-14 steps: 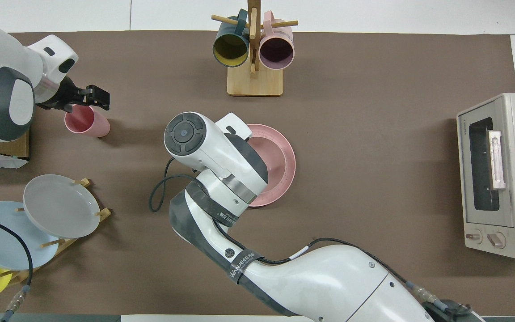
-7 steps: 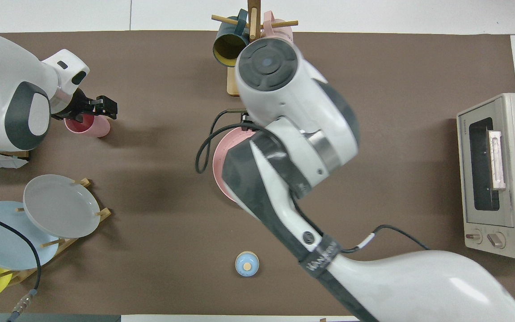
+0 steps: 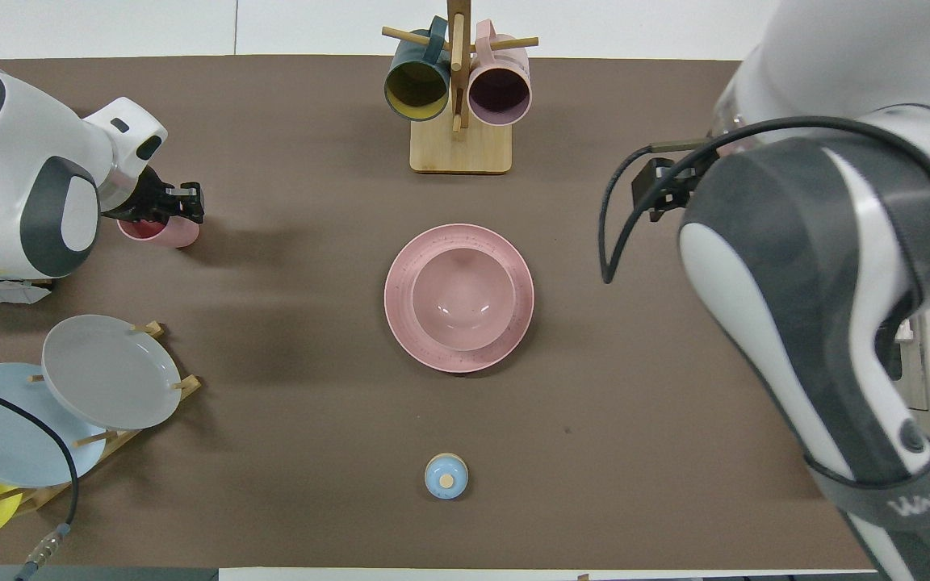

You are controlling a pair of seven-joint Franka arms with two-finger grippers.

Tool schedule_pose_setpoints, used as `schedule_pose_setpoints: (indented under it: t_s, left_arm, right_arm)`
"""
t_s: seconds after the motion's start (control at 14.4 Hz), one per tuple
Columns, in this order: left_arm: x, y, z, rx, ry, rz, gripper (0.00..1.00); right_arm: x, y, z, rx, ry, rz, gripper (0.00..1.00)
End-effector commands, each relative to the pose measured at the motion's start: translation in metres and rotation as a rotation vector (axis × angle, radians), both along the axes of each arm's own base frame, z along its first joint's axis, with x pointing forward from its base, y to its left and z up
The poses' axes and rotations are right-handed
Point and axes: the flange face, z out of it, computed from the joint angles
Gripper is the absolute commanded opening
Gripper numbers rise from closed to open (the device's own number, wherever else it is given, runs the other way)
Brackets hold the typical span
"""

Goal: Organize tableware
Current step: 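Release the bowl and withdraw the right gripper while the left gripper lifts the cup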

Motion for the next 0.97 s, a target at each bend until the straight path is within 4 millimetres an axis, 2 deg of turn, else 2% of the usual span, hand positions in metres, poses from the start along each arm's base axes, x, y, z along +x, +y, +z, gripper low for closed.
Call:
schedule_pose_setpoints:
  t_s: [0.0,0.07,0.14,0.21,0.35,0.49,0.56,0.7,0.76,0.9]
  left_arm:
    - [-0.004,0.006,0.004,0.017,-0.019,0.005,0.00]
    - [-0.003,0.006,0.006,0.018,-0.024,0.004,0.00]
    - [-0.001,0.006,0.012,0.020,-0.029,0.001,0.00]
    - [0.003,0.006,0.028,0.028,-0.033,-0.006,0.00]
    - [0.009,-0.002,0.064,0.029,-0.012,-0.016,0.00]
    - [0.009,-0.008,0.096,0.028,0.015,-0.013,0.00]
    - [0.008,-0.020,0.109,0.025,0.028,-0.020,0.00]
    - [-0.003,-0.057,0.130,0.034,0.081,0.022,0.00]
    - [-0.006,-0.079,0.145,0.038,0.080,0.062,0.00]
    - [-0.023,-0.131,0.160,0.050,0.092,0.099,0.00]
  right_arm:
    - [-0.006,-0.059,0.005,0.025,0.026,-0.001,1.00]
    - [-0.010,-0.076,0.003,0.020,0.030,-0.034,1.00]
    - [-0.027,-0.089,0.001,0.011,0.040,-0.054,1.00]
    - [-0.050,-0.096,0.002,0.011,-0.007,-0.059,1.00]
    - [-0.049,-0.109,0.004,0.048,-0.011,0.041,1.00]
    - [-0.055,-0.140,0.001,0.050,0.007,0.029,1.00]
    - [-0.058,-0.146,0.002,0.051,0.005,0.018,1.00]
    - [-0.061,-0.144,0.004,0.048,0.004,0.020,1.00]
    - [-0.063,-0.148,0.002,0.047,0.010,0.012,1.00]
    - [-0.071,-0.163,0.005,0.053,0.008,-0.008,1.00]
